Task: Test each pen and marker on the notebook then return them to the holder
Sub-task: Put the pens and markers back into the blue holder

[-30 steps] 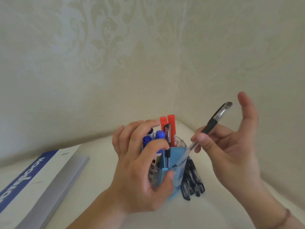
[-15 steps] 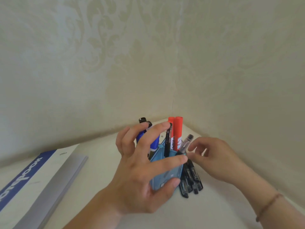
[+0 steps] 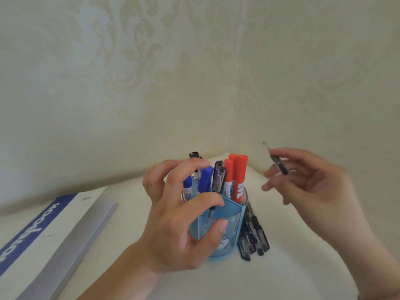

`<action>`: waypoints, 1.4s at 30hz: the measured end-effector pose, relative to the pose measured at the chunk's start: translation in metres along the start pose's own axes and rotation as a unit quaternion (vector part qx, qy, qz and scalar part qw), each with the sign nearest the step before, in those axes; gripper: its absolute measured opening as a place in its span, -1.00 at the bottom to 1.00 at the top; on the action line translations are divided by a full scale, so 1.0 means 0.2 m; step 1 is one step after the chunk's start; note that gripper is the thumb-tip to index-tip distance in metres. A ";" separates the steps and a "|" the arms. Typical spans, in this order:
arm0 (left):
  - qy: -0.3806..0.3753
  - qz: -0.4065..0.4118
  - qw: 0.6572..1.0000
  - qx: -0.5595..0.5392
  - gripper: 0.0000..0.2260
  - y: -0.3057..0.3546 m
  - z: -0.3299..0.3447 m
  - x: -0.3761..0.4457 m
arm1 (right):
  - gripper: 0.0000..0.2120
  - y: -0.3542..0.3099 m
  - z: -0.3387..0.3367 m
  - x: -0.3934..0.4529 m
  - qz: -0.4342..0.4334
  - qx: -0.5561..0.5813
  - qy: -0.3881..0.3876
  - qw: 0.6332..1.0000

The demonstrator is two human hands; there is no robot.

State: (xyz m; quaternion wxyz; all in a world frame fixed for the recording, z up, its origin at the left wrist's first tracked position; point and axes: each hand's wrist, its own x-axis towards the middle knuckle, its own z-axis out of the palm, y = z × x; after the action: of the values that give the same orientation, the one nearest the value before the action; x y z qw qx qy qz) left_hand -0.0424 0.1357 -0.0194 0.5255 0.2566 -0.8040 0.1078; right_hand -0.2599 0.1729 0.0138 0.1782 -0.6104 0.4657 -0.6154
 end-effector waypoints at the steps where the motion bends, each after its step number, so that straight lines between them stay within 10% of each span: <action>1: 0.007 -0.002 1.000 0.002 -0.77 0.00 0.00 0.00 | -0.86 -0.02 0.01 -0.01 -0.034 0.000 0.034 0.999; 7: 0.021 -0.020 1.000 -0.009 -0.76 0.00 0.00 0.00 | -0.77 -0.12 0.04 -0.05 -0.148 0.240 0.089 0.955; 18: 0.002 -0.017 1.000 -0.013 -0.73 -0.01 0.00 -0.01 | -0.71 -0.08 0.15 -0.08 -0.228 -0.068 -0.045 0.970; 23: 0.024 -0.017 0.999 -0.016 -0.75 -0.01 0.02 0.00 | -0.79 0.06 0.05 -0.02 -0.038 -0.174 -0.024 0.984; 29: -0.045 0.077 0.996 0.018 -0.73 -0.01 0.01 -0.01 | -0.83 0.20 0.04 0.00 0.148 -0.381 -0.281 0.869; 42: -0.019 0.010 1.000 0.018 -0.76 -0.03 0.01 -0.01 | -0.80 0.13 -0.05 0.00 0.140 -0.456 -0.310 0.822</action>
State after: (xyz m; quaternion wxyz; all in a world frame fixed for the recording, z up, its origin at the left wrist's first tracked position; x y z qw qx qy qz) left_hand -0.0412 0.1309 -0.0228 0.5040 0.2600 -0.8145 0.1225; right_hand -0.2793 0.1633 -0.0054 0.0991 -0.7087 0.6940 -0.0796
